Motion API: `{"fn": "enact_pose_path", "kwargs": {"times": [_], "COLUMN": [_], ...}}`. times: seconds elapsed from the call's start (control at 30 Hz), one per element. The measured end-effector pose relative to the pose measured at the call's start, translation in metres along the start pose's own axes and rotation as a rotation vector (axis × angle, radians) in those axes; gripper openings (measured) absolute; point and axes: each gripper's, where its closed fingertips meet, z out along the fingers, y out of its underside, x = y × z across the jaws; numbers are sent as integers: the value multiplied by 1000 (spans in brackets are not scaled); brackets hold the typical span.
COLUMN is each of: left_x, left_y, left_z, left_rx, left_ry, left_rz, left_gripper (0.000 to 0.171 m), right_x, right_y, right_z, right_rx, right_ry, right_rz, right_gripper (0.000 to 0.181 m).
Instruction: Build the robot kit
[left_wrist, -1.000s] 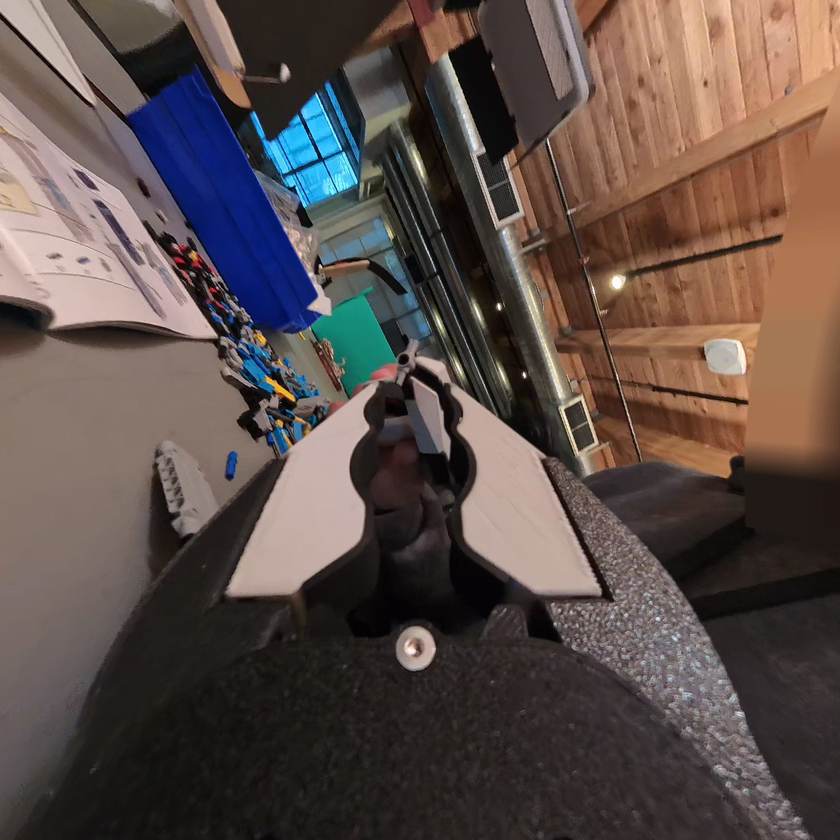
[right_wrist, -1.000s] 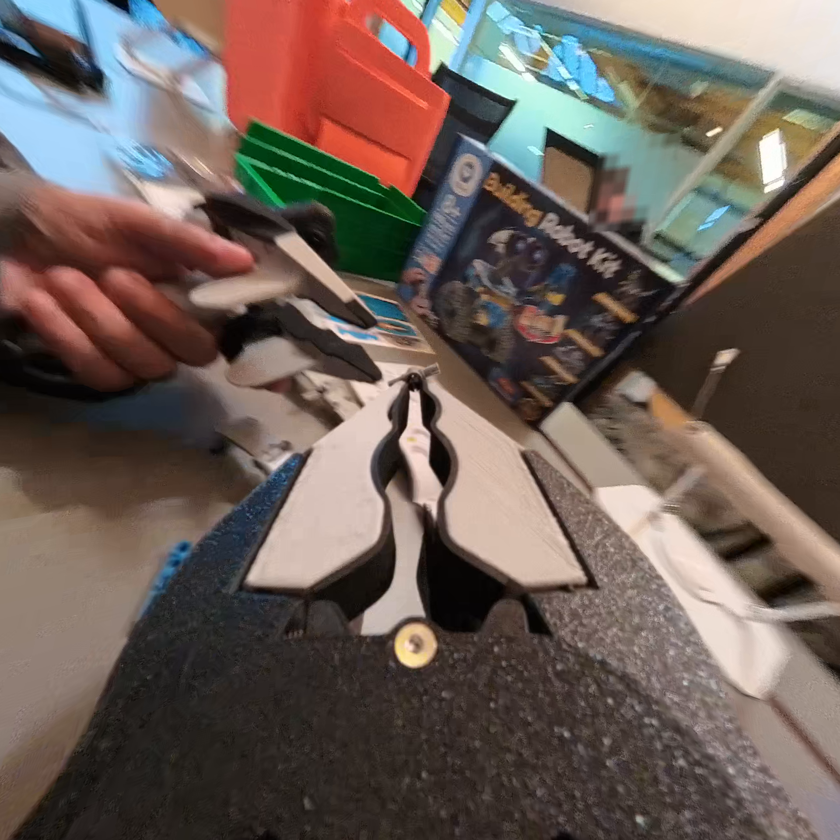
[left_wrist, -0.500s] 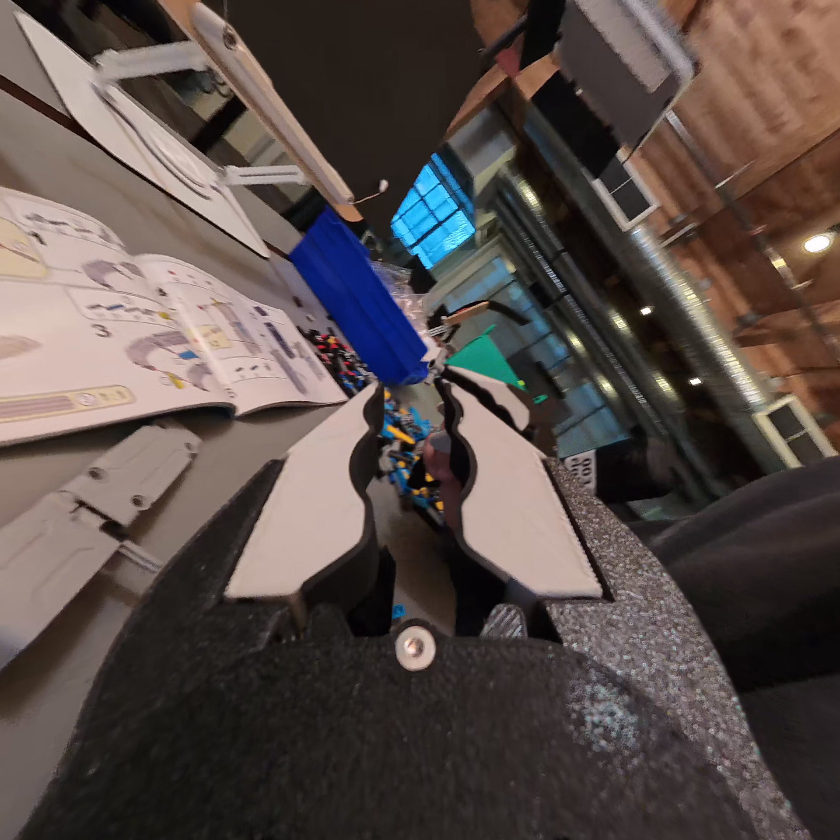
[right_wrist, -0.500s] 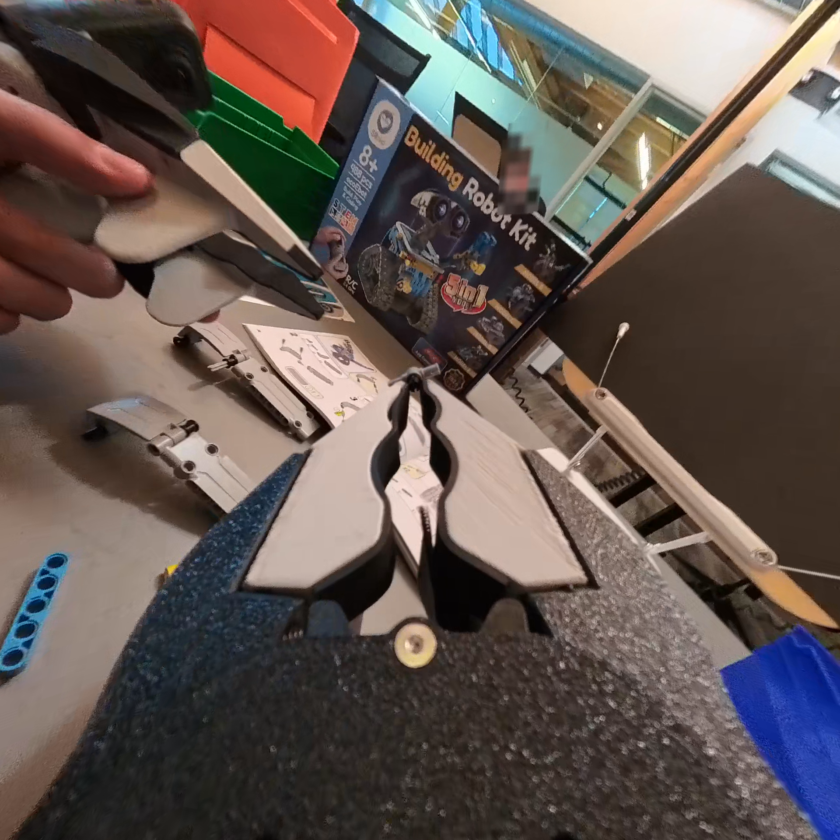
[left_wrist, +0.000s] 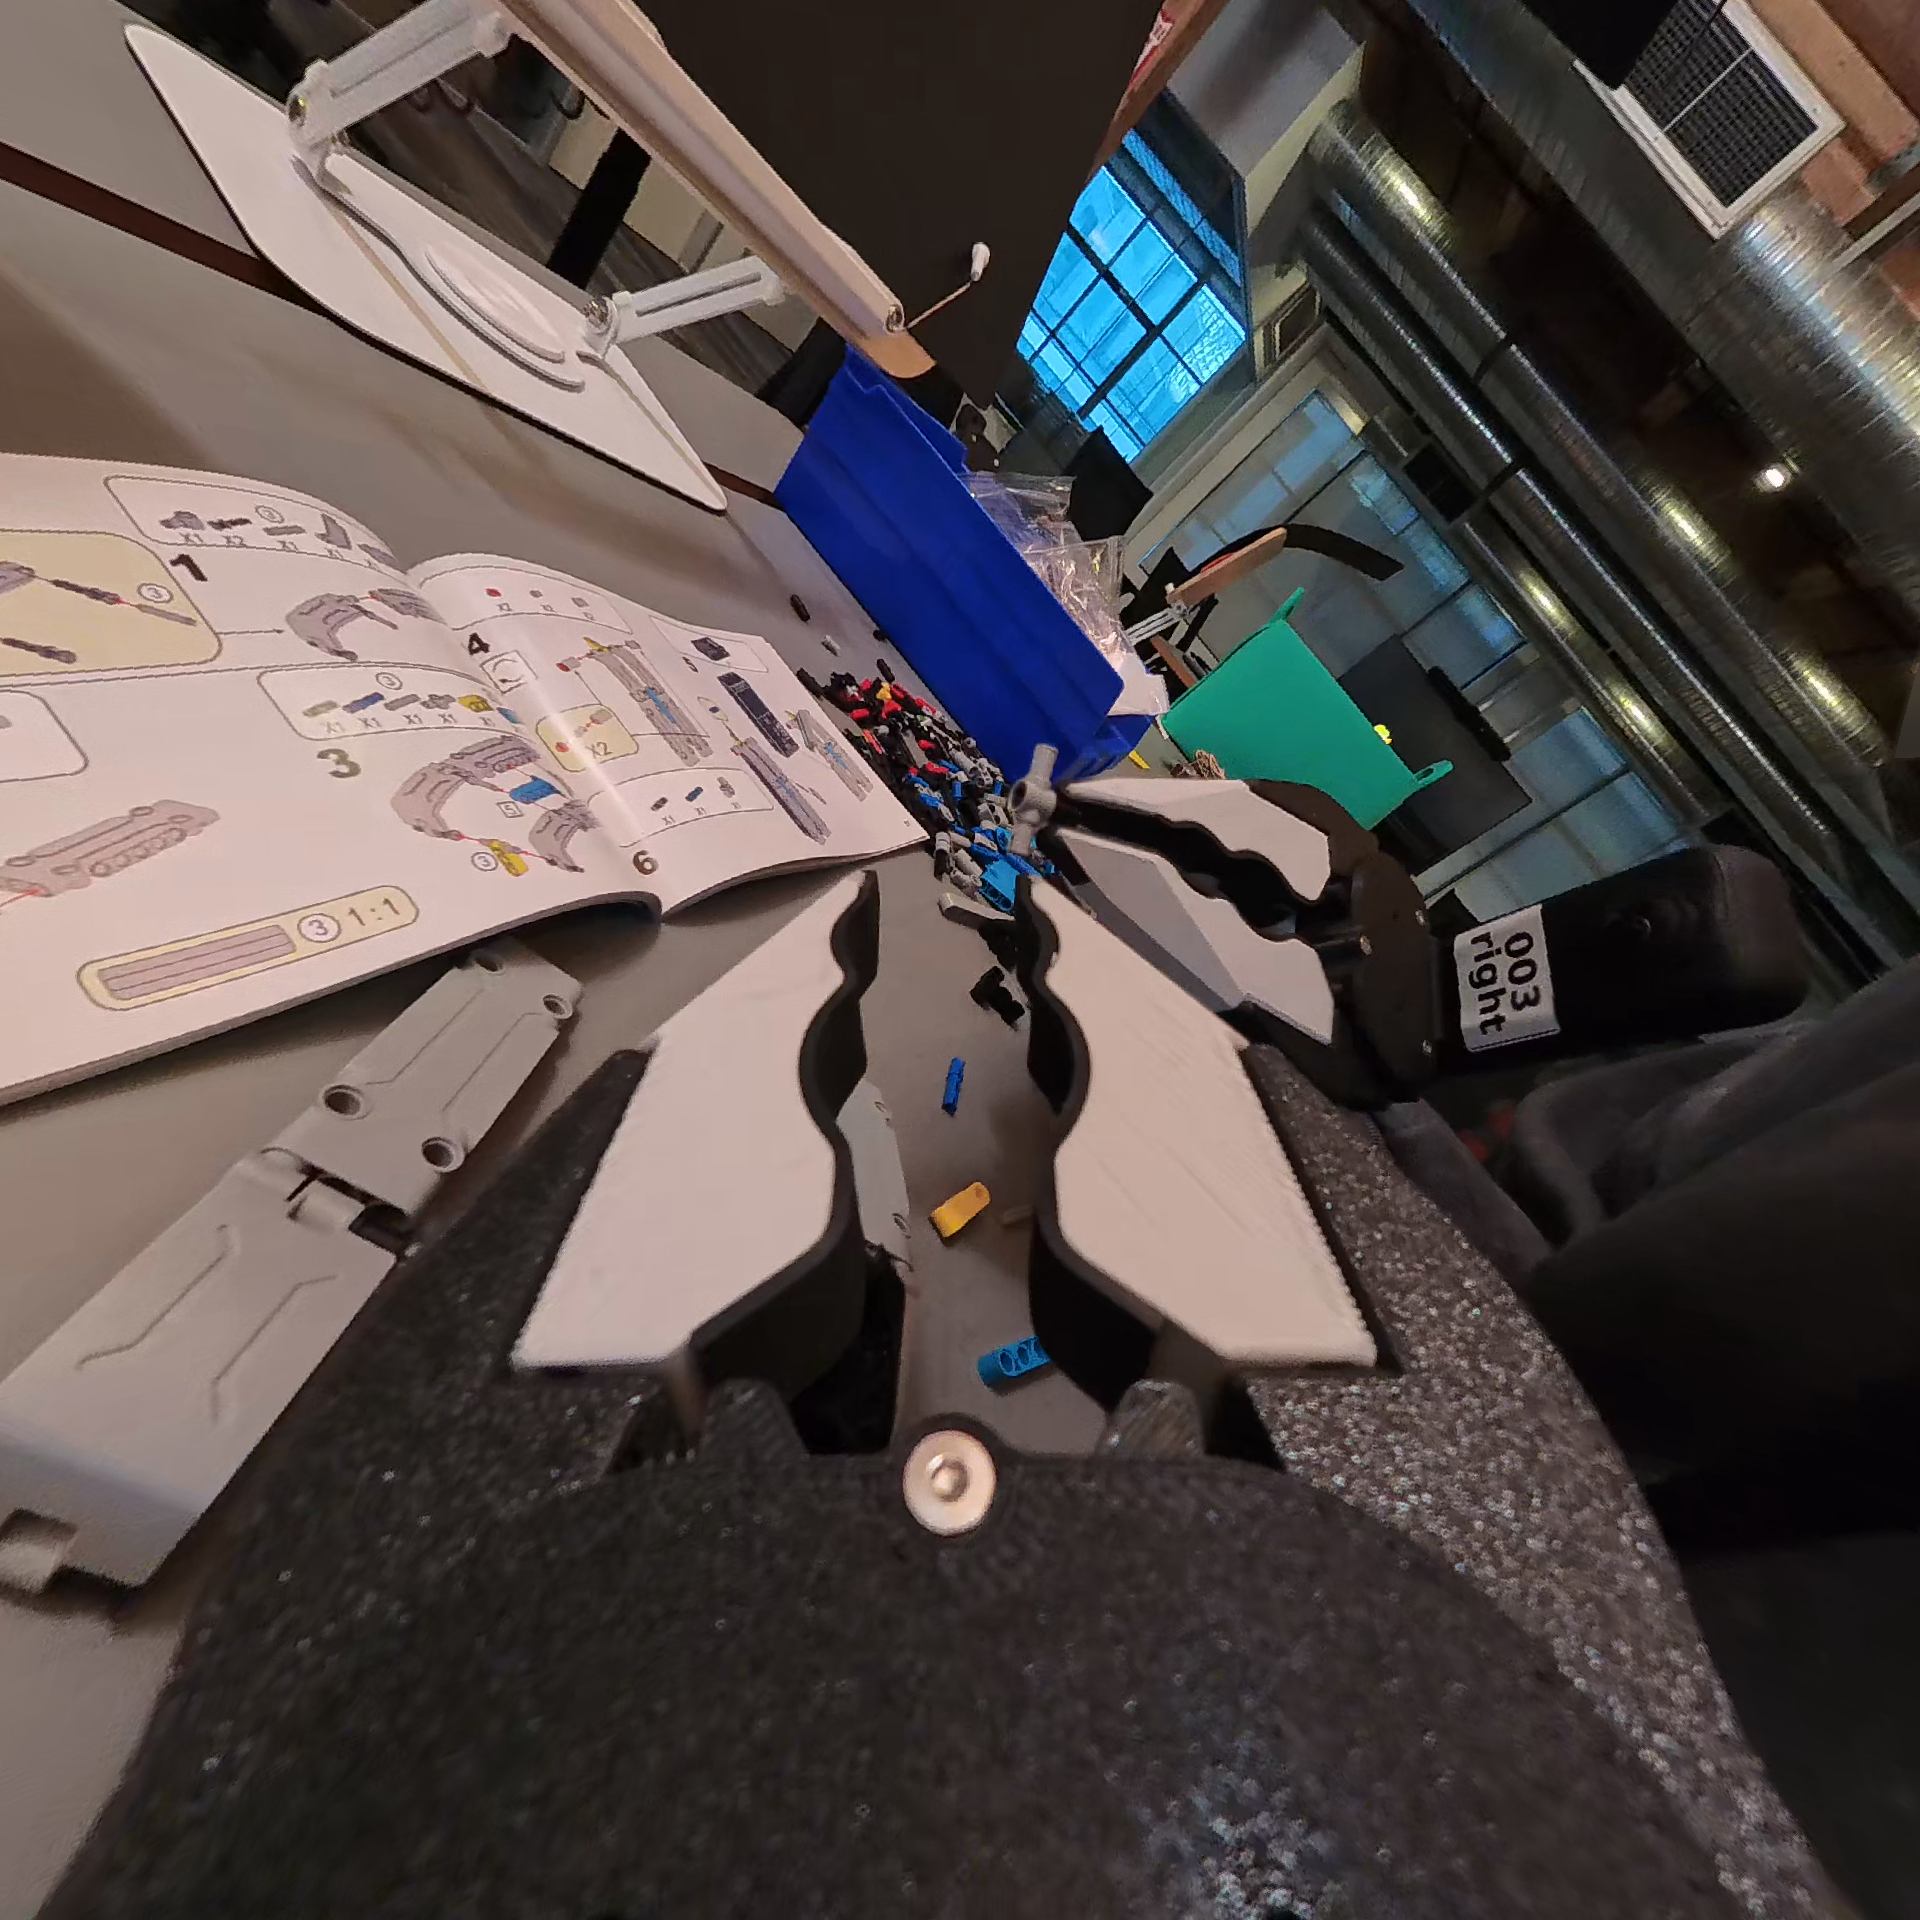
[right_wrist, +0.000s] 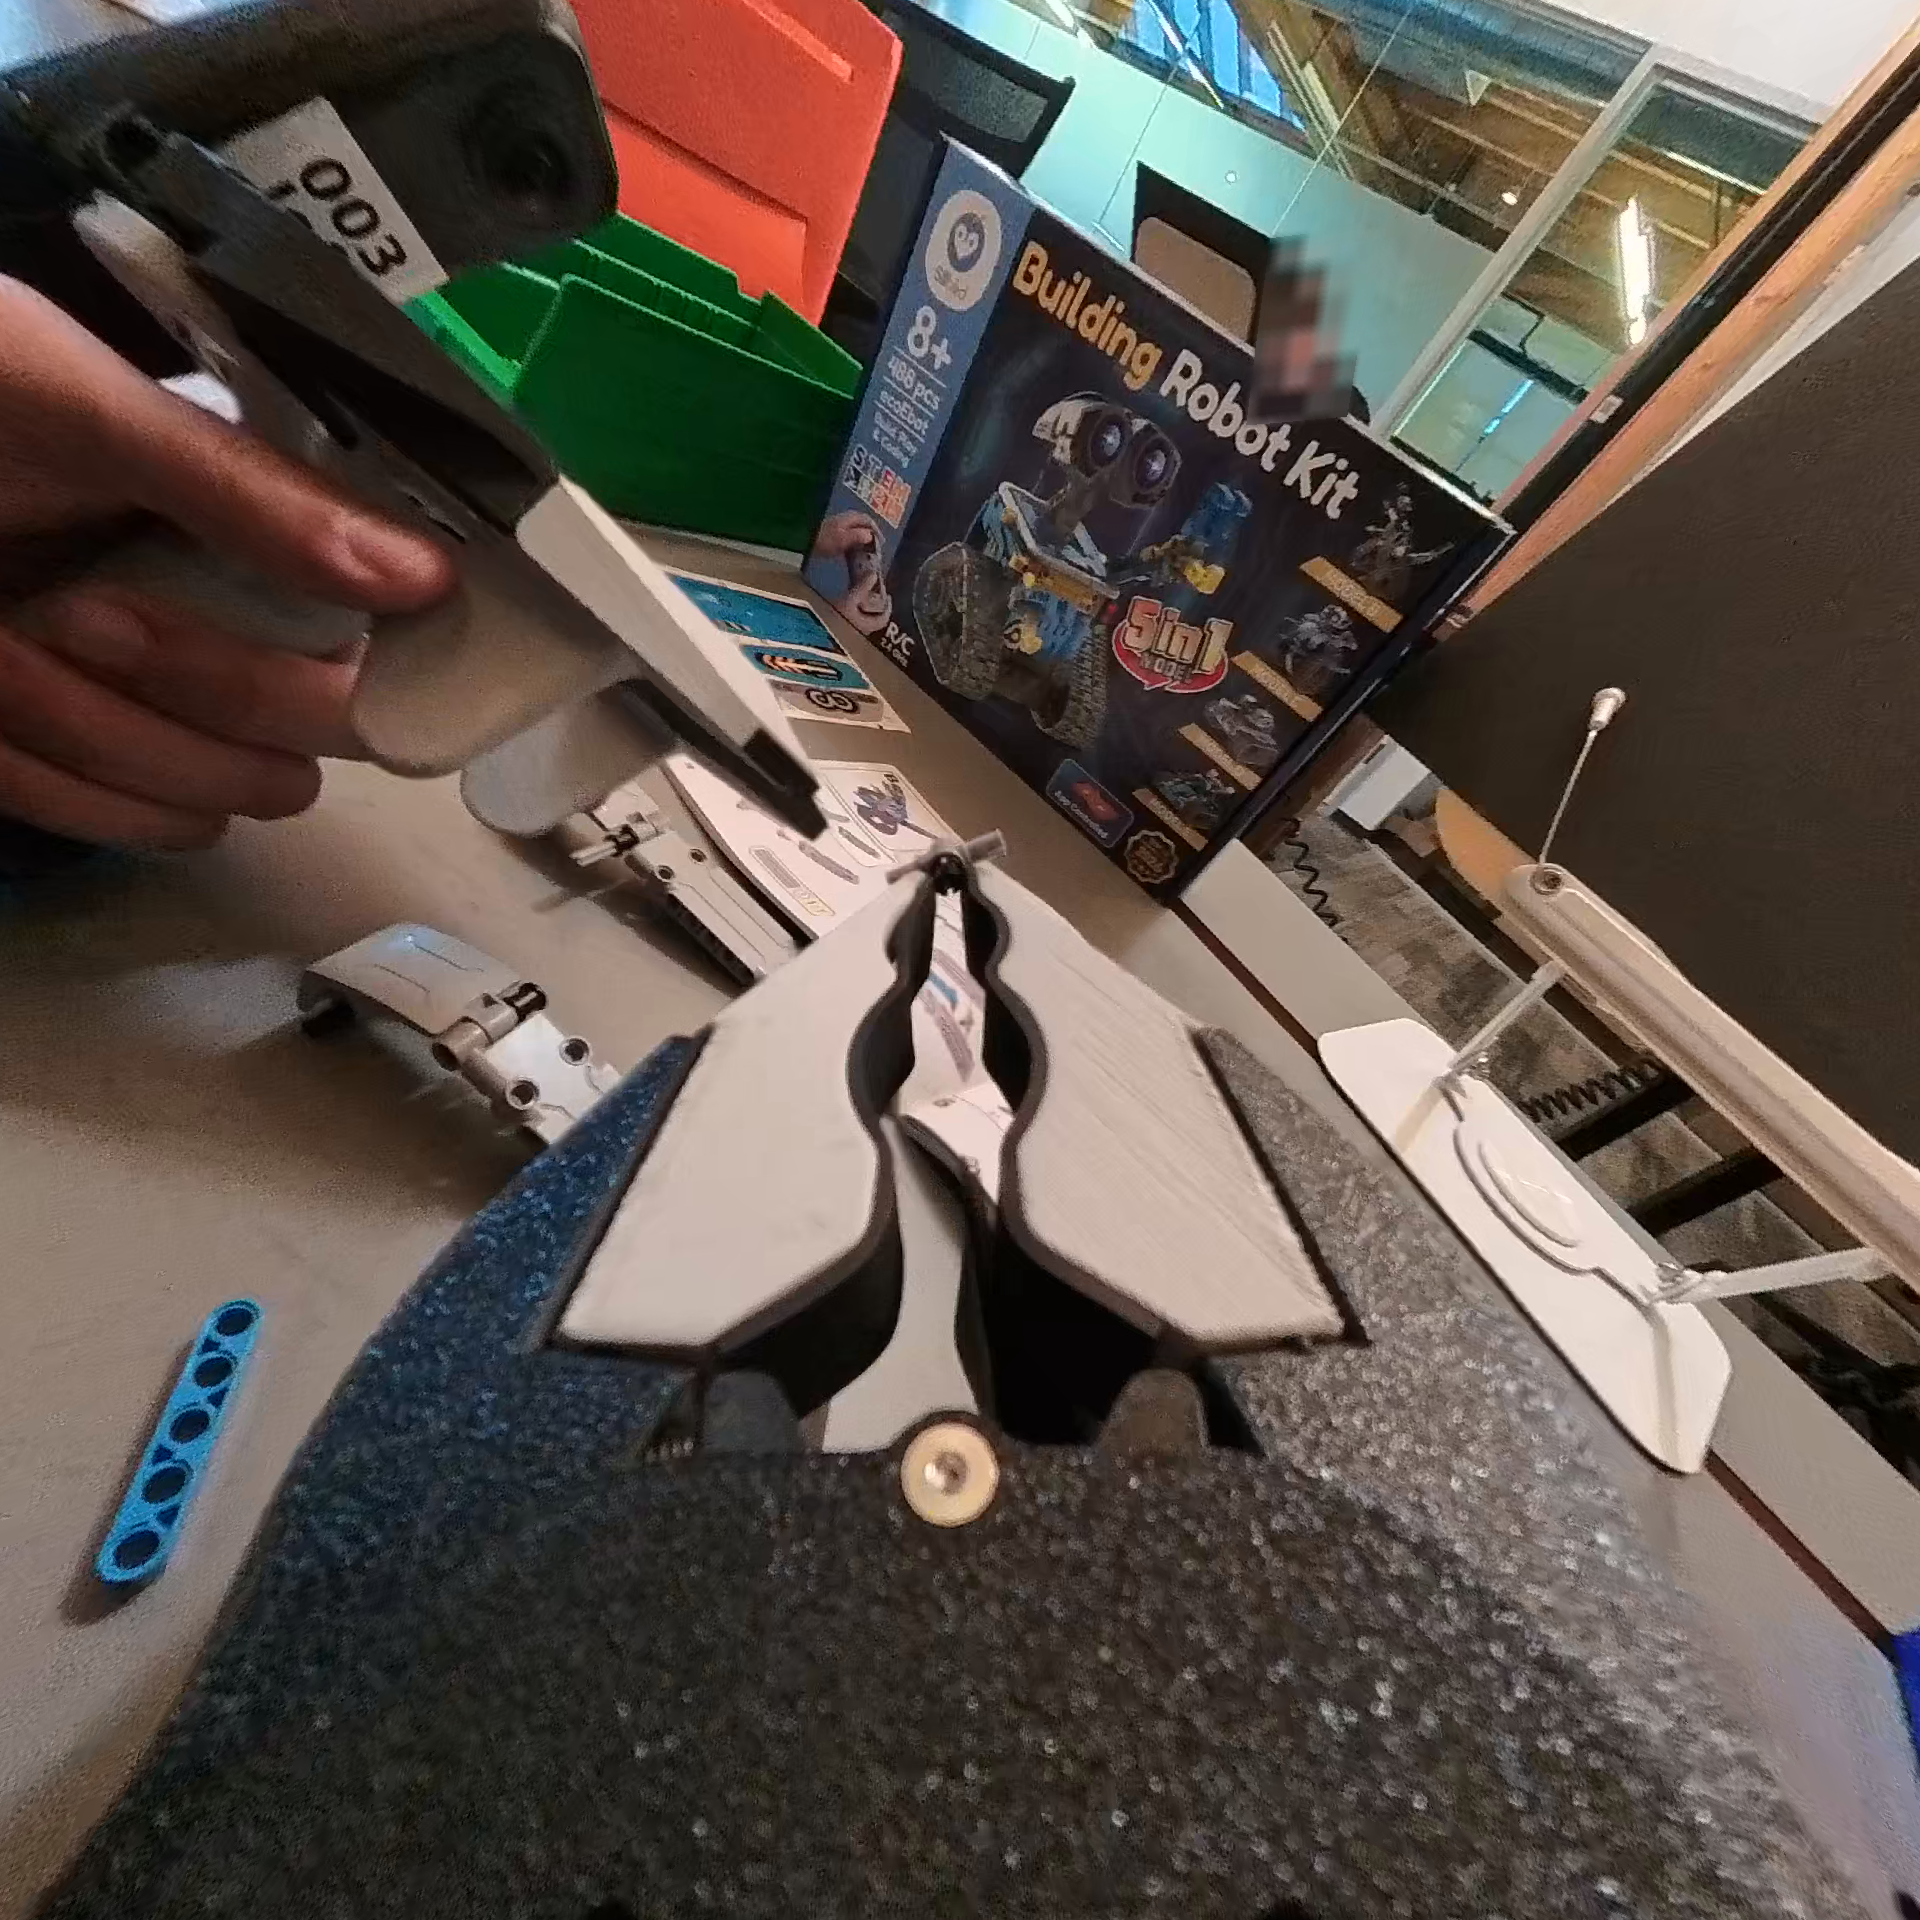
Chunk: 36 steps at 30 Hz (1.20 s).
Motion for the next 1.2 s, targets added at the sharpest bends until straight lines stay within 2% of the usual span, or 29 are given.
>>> {"fn": "enact_pose_path", "kwargs": {"times": [0.23,1.2], "left_x": [10,14], "left_y": [8,12], "left_z": [6,8], "left_rx": [-42,-63], "left_ry": [39,13], "left_rz": [48,140], "left_gripper": [21,4], "right_x": [-12,-21], "right_y": [-3,-4], "right_z": [3,3], "right_rx": [31,25], "right_ry": [-84,-129], "right_rz": [73,77], "right_gripper": [3,3]}}
